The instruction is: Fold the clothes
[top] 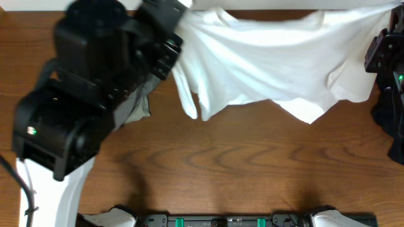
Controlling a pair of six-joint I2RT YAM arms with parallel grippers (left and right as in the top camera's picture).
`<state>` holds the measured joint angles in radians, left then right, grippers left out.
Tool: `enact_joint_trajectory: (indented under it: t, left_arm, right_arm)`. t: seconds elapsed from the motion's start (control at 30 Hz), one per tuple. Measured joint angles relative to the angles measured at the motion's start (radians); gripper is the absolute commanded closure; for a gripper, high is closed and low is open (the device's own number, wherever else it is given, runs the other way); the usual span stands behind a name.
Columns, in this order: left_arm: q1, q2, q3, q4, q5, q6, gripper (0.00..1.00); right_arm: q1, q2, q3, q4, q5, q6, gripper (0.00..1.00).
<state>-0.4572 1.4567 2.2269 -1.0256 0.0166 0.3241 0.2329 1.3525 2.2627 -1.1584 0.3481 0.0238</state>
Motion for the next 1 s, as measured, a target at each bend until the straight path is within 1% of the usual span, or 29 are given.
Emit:
enact_joint_trajectory:
  t: [0.13,0.23,0.37,0.47,0.57,0.73,0.77,0.8,0.87,0.93,1.0]
  left_arm:
    - [0.010,-0.003,0.119,-0.096,0.012,-0.041,0.94]
    - [0.008,-0.027,0.218,-0.172,0.042,-0.072,0.94]
    - [0.002,-0.079,0.279,-0.225,0.104,-0.100,0.94]
    - [0.002,-0.098,0.297,-0.246,0.122,-0.114,0.94]
    - [0.002,-0.075,0.302,-0.257,0.132,-0.115,0.94]
    - [0.002,0.040,0.298,-0.212,0.138,-0.114,0.94]
    - [0.002,0.065,0.293,-0.192,0.138,-0.111,0.94]
    - [0.002,0.089,0.287,-0.166,0.137,-0.109,0.94]
    - [0.002,0.117,0.277,-0.119,0.126,-0.106,0.94]
    - [0.002,0.126,0.272,-0.068,0.103,-0.105,0.94]
    - [0.002,0.122,0.272,-0.017,0.080,-0.099,0.94]
  right_arm:
    - [0.000,-0.020,0.000,-0.011,0.002,0.006,0.97]
    - [0.000,-0.077,0.000,-0.019,-0.005,0.010,0.97]
    - [0.000,-0.163,0.004,-0.032,-0.029,0.011,0.97]
    - [0.000,-0.197,0.024,-0.043,-0.053,0.013,0.97]
    - [0.000,-0.188,0.029,-0.056,-0.071,0.014,0.97]
    - [0.000,-0.085,0.027,-0.107,-0.184,0.017,0.96]
    - [0.000,-0.055,0.026,-0.123,-0.217,0.017,0.91]
    - [0.000,-0.014,0.026,-0.147,-0.257,0.016,0.82]
    - [0.000,0.052,0.022,-0.179,-0.319,0.020,0.69]
    - [0.000,0.109,0.016,-0.207,-0.377,0.016,0.60]
    - [0.000,0.167,0.009,-0.223,-0.460,-0.007,0.56]
